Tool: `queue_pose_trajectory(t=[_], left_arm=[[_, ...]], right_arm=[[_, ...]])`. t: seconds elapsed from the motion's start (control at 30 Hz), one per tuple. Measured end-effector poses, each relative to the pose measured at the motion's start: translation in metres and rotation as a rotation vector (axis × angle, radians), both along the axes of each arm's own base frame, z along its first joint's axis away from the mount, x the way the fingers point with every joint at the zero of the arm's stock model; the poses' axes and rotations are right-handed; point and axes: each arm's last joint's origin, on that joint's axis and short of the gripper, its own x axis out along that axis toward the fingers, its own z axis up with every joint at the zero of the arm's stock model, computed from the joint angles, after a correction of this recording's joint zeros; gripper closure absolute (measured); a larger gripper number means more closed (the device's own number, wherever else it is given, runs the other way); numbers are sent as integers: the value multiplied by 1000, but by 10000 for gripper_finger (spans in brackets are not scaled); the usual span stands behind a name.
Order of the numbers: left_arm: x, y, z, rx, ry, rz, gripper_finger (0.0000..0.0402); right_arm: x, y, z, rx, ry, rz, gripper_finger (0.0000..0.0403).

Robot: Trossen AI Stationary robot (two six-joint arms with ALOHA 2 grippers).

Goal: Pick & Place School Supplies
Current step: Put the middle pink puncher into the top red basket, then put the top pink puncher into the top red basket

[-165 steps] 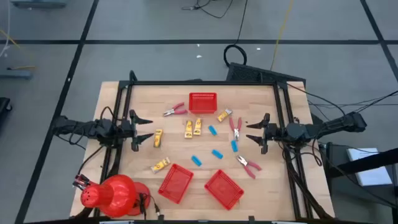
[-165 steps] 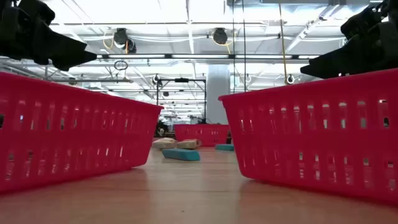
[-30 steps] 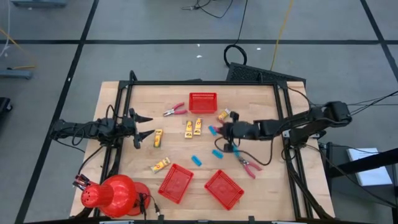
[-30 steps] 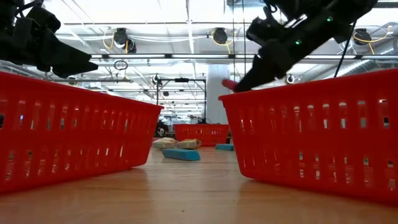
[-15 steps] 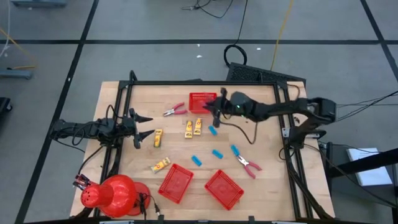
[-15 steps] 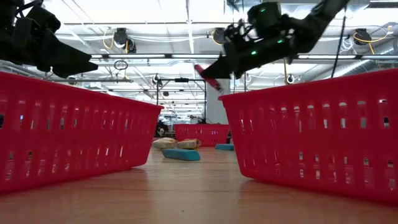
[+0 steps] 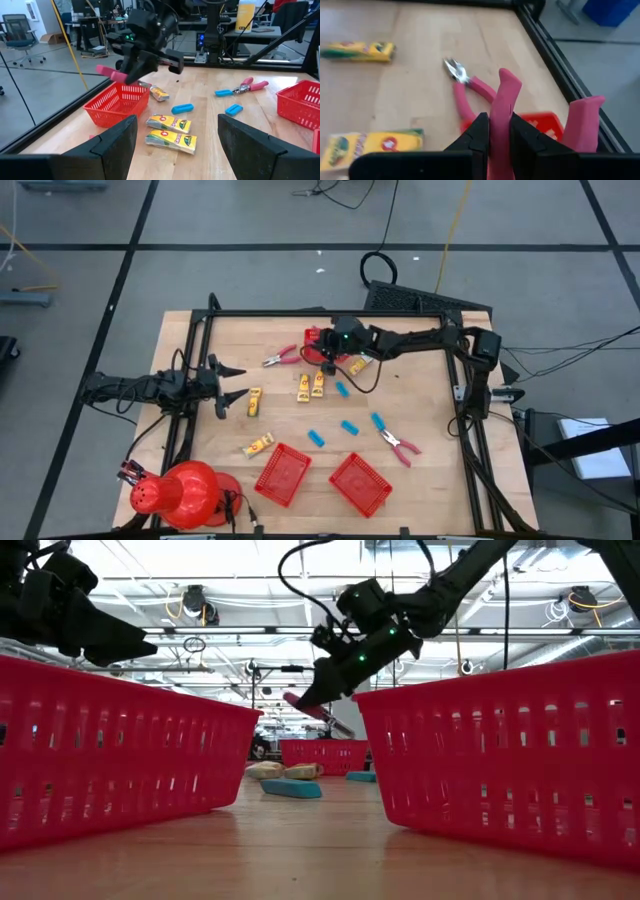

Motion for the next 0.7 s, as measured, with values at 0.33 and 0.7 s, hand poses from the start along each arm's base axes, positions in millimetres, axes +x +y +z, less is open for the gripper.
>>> queue_pose_trajectory(t=[0.33,0.7], left_arm=[[0,0,0,-3,-3,1,128],[0,0,0,-4,-5,1,128]], right_arm=[[-11,-13,-8,44,93,-44,368],[-12,-12,-9,71,101,-51,242]])
